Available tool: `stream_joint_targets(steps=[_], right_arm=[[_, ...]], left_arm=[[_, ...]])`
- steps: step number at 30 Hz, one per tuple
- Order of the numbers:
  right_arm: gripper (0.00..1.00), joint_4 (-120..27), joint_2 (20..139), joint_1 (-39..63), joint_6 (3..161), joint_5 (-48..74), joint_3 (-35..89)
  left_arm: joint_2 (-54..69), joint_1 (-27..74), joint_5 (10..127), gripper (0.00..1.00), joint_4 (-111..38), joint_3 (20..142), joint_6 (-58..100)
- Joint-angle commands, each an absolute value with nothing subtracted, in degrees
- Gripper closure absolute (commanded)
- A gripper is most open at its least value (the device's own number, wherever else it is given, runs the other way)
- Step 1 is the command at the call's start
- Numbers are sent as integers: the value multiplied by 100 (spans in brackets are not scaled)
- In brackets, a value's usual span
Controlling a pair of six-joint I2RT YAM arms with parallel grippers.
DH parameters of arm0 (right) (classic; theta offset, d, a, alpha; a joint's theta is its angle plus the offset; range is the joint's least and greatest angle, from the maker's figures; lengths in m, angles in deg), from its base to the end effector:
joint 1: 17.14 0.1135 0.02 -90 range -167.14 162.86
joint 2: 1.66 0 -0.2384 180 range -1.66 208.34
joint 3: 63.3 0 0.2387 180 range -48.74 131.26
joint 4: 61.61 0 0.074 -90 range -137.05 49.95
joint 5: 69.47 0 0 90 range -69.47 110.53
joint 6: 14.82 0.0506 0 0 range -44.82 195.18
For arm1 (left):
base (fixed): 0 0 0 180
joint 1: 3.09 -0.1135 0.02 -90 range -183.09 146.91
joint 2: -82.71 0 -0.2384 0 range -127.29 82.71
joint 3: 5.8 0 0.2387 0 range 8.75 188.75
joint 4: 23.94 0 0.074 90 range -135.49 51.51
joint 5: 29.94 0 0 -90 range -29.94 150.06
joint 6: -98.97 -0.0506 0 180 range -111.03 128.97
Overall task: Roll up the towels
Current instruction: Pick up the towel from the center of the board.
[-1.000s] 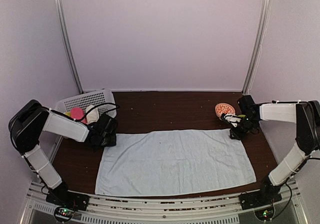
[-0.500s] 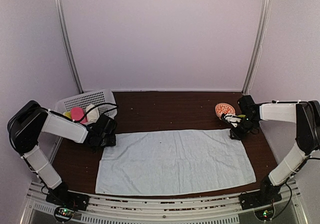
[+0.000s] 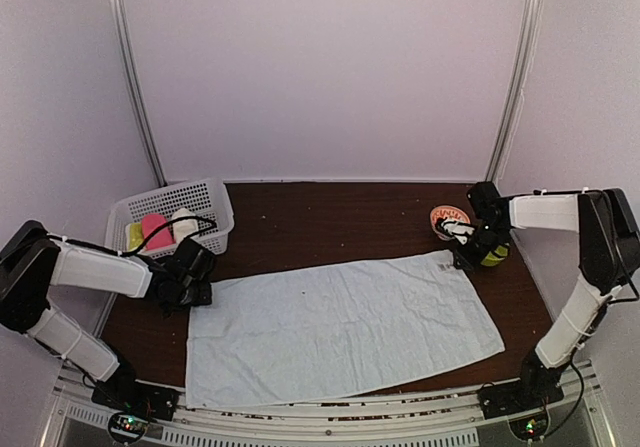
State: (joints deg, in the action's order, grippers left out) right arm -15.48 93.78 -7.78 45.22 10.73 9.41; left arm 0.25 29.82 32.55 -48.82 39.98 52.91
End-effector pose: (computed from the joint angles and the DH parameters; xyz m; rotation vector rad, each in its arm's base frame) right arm 0.3019 0.0585 0.1431 -0.9651 2.5707 0.1400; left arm 0.2115 -0.1090 0.1027 -0.3887 2.4364 0.0844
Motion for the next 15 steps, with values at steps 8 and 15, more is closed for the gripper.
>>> stream_joint_targets(steps=[8,15], right_arm=[[72,-1189,10669,-704,4797,1372,2580],[71,-1117,10813,-703,4870,1354,2641]], left_arm=[[71,2919,3273,66,-5164,4159,5544],[164,2815,3427,58,-5219,4180,5591]])
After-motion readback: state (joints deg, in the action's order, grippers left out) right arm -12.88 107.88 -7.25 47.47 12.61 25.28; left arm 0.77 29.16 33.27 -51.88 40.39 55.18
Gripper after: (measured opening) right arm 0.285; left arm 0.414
